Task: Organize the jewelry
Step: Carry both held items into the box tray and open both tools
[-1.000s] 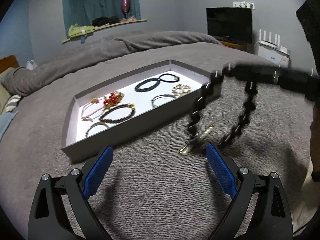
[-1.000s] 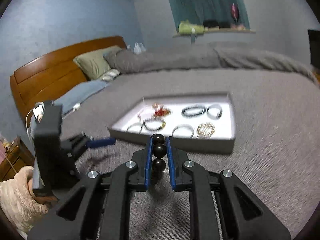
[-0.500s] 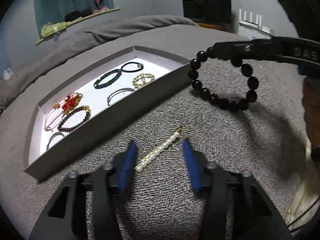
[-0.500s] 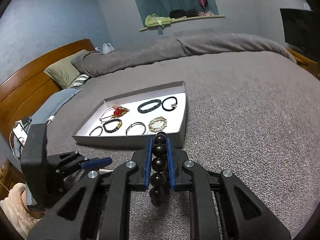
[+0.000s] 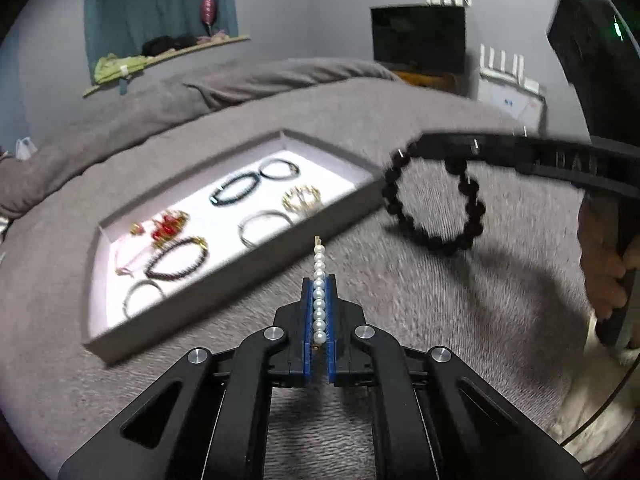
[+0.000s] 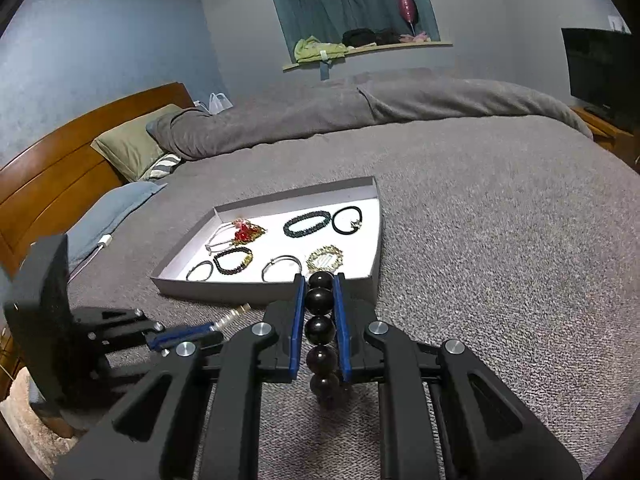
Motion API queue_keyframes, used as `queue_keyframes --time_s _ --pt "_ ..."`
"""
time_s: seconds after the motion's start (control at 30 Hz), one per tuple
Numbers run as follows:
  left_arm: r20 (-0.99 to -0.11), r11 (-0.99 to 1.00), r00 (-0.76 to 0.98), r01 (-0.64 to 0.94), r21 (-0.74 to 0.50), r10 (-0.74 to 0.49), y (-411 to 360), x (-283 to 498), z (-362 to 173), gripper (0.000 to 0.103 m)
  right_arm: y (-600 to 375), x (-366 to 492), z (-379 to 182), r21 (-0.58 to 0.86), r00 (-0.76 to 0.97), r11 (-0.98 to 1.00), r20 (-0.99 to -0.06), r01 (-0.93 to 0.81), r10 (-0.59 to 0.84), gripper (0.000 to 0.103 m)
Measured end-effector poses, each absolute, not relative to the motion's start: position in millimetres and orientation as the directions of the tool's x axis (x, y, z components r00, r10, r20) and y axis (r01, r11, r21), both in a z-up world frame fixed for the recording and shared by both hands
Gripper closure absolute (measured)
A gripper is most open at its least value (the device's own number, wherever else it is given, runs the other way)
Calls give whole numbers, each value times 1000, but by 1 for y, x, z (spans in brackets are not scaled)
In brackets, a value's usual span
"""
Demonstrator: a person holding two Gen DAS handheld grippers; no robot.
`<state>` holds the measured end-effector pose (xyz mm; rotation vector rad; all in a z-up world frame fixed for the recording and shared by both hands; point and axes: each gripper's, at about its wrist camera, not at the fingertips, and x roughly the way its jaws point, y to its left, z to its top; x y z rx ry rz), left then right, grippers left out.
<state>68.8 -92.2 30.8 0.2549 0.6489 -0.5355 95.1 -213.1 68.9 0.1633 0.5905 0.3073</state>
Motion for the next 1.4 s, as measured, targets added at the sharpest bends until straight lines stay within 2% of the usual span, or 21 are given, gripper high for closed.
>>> queue_keyframes --time_s 0.37,0.63,0.9,1.13,1.4 --pt "-566 917 750 399 -26 -343 -28 116 79 97 -193 135 114 203 838 947 -445 -248 315 89" --pt "-619 948 731 307 -79 -288 2 173 62 97 -182 178 112 214 840 945 -438 -248 320 89" --pt "-687 963 689 264 -58 -230 16 196 29 97 -161 211 87 240 783 917 -479 -318 397 89" --pt "-722 973 665 223 -52 -192 35 199 17 97 -163 230 55 214 749 943 -572 -256 334 89" --pt "-748 968 641 250 -10 -173 23 202 6 97 -153 238 35 189 702 948 -637 -257 318 89"
